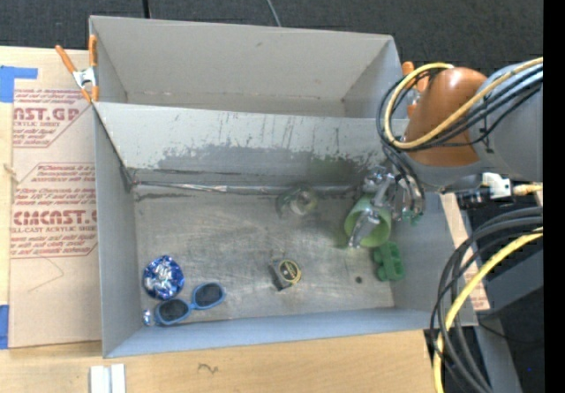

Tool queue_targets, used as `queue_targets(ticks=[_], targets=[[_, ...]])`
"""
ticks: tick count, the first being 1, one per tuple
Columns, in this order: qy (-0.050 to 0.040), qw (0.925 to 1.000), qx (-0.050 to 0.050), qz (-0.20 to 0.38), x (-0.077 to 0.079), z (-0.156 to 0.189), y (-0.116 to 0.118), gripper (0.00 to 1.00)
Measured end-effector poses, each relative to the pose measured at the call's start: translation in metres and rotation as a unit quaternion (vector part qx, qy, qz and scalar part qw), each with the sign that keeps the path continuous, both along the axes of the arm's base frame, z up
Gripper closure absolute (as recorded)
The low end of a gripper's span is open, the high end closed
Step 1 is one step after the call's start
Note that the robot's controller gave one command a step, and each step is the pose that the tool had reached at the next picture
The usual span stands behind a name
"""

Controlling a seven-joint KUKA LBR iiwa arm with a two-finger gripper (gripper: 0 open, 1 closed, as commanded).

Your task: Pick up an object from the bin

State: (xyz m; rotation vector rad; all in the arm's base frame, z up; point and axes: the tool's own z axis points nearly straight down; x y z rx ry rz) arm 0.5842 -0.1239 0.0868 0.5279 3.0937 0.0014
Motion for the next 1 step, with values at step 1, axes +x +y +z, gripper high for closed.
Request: queue_targets(ticks=[1], targets=[[-0.0006, 1.0, 0.0, 0.0, 0.0008, 0.0341, 0.0005, 1.0]])
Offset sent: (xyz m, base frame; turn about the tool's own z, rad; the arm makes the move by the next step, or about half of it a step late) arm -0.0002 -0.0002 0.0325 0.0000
